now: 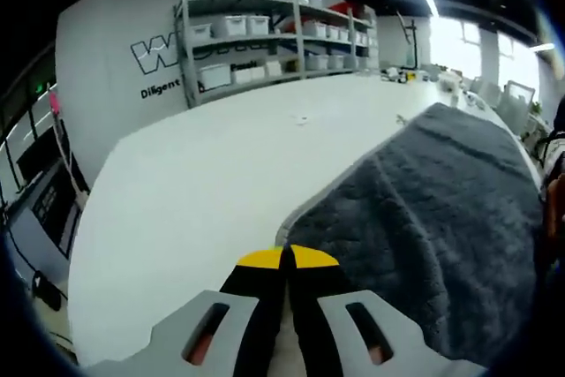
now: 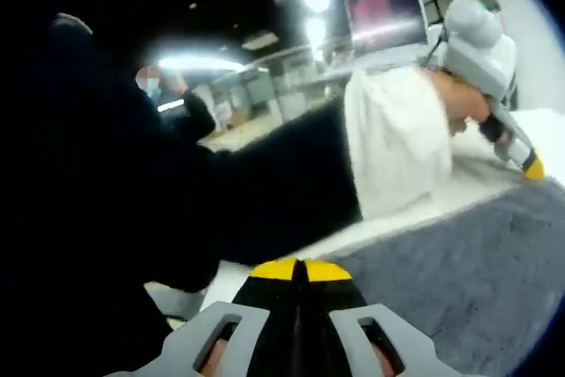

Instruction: Open the folded towel by lifting each exposed corner and separating the folded layers until the towel lies flat within the target outline without major curled edges

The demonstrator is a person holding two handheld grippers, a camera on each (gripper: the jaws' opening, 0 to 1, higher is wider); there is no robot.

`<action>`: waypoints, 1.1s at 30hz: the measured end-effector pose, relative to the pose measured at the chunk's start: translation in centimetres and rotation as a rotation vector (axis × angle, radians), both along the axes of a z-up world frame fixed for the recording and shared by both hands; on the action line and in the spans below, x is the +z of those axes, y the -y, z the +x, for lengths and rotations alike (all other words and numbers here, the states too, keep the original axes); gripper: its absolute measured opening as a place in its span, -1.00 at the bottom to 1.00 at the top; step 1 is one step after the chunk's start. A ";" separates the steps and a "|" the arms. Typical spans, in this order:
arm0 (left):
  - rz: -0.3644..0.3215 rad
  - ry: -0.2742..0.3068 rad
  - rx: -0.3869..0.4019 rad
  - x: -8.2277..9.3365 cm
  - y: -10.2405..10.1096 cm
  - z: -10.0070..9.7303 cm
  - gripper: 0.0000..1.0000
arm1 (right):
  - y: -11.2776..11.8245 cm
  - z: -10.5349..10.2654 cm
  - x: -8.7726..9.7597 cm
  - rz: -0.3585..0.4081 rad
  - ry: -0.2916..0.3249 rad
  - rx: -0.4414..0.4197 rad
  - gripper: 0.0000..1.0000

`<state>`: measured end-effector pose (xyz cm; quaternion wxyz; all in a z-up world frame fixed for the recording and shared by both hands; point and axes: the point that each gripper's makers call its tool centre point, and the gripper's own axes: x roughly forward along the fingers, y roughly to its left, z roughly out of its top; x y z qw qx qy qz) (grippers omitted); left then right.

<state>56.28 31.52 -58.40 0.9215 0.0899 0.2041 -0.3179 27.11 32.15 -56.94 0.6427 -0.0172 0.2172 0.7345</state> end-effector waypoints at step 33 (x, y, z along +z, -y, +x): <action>0.197 0.065 0.051 -1.6 2.0 1.1 -0.98 | 10.6 0.1 -3.2 -0.161 0.070 -0.112 -1.00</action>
